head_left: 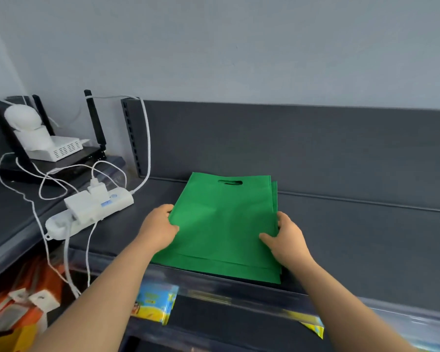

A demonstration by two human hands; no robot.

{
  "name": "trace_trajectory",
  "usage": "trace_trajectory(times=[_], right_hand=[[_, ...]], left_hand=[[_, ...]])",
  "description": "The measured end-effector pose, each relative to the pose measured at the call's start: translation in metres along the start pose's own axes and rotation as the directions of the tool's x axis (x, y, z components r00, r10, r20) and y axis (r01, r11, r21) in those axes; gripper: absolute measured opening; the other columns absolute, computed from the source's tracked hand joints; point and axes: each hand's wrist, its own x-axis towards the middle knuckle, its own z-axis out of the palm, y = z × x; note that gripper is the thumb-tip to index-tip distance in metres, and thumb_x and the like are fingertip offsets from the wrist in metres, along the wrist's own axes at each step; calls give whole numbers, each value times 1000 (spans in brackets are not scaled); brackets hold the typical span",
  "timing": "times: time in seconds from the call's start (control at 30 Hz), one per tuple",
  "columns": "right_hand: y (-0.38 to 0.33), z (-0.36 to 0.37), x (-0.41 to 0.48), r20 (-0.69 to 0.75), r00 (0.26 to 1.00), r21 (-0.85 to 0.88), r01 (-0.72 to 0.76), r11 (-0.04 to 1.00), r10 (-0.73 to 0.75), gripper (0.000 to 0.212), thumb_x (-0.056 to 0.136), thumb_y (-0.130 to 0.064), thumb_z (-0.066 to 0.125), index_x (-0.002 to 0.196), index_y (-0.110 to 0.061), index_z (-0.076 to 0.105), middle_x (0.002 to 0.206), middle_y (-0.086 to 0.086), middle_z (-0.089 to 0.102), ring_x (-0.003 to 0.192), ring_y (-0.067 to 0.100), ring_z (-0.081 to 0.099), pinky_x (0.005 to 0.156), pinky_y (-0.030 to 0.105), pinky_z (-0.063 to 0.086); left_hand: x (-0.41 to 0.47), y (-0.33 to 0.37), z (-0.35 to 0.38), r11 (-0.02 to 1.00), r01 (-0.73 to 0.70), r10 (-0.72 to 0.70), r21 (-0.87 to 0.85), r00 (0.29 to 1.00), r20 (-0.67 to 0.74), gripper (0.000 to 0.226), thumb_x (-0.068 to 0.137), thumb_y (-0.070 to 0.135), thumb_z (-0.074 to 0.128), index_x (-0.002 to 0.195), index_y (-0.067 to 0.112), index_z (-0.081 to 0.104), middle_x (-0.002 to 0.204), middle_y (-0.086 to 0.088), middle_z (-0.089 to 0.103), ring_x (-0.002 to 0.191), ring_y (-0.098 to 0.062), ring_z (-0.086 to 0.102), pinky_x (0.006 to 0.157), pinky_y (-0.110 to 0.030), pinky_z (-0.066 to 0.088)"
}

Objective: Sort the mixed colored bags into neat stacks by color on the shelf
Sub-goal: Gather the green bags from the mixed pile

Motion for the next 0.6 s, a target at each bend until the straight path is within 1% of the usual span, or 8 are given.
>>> trace_trajectory(times=[0.03, 0.1, 0.17, 0.27, 0.37, 0.43, 0.5, 0.6], right_hand=[[0, 2, -1, 6, 1000, -40, -1, 999, 2, 49, 85, -14, 67, 129, -13, 46, 115, -6, 53, 99, 13, 53, 85, 26, 48], [-1, 5, -1, 23, 1000, -153, -10, 988, 13, 51, 85, -22, 68, 130, -12, 45, 123, 3, 51, 103, 17, 52, 93, 30, 46], [-3, 8, -1, 41, 999, -258, -23, 966, 35, 56, 86, -30, 66, 132, -9, 42, 127, 8, 44, 106, 20, 49, 97, 31, 45], [-8, 9, -3, 43, 998, -411, -23, 911, 45, 59, 89, -40, 60, 133, -6, 42, 135, 11, 37, 123, 27, 38, 105, 35, 36], [-11, 3, -8, 22, 1000, -470, 13, 883, -3, 60, 91, -41, 55, 138, -6, 39, 143, 9, 35, 131, 28, 31, 108, 36, 31], [-14, -5, -13, -25, 998, -441, 39, 897, -56, 51, 93, -34, 54, 134, -5, 44, 142, 8, 40, 130, 26, 35, 106, 34, 33], [-17, -16, -19, -77, 992, -441, 54, 896, -97, 41, 95, -28, 52, 126, -3, 50, 135, 9, 48, 124, 26, 43, 101, 33, 37], [-19, -36, -31, -131, 980, -501, 66, 863, -151, 43, 96, -29, 48, 133, -5, 47, 139, 7, 48, 128, 24, 43, 103, 32, 35]], left_hand=[[2, -4, 1, 1000, 7, -8, 28, 1000, 8, 52, 87, 1, 61, 135, 11, 47, 114, -7, 62, 76, -16, 61, 67, -31, 52], [5, -11, 3, 998, 12, -13, 68, 1000, 11, 48, 88, 2, 59, 133, 10, 47, 108, -5, 61, 79, -22, 63, 66, -33, 52], [4, -13, 5, 988, 3, -4, 156, 1000, 9, 40, 89, 4, 55, 129, 9, 48, 116, -9, 58, 86, -24, 60, 69, -34, 50], [2, -12, 8, 929, -28, 27, 370, 1000, 8, 41, 92, 8, 51, 132, 8, 44, 130, -12, 47, 112, -30, 49, 91, -39, 45], [-4, -3, 8, 873, -119, 130, 472, 991, 9, 42, 95, 14, 49, 136, 9, 44, 137, -8, 45, 118, -28, 46, 94, -38, 43], [-9, 6, 10, 868, -203, 229, 453, 973, -2, 41, 97, 21, 47, 136, 12, 47, 138, -6, 49, 119, -26, 48, 97, -37, 42], [-18, 22, 12, 878, -294, 319, 377, 948, -4, 42, 98, 26, 48, 138, 14, 48, 138, -3, 51, 122, -22, 50, 101, -35, 42], [-32, 49, 19, 847, -435, 454, 305, 891, 12, 40, 98, 30, 47, 136, 17, 51, 137, 1, 53, 123, -15, 51, 103, -30, 40]])
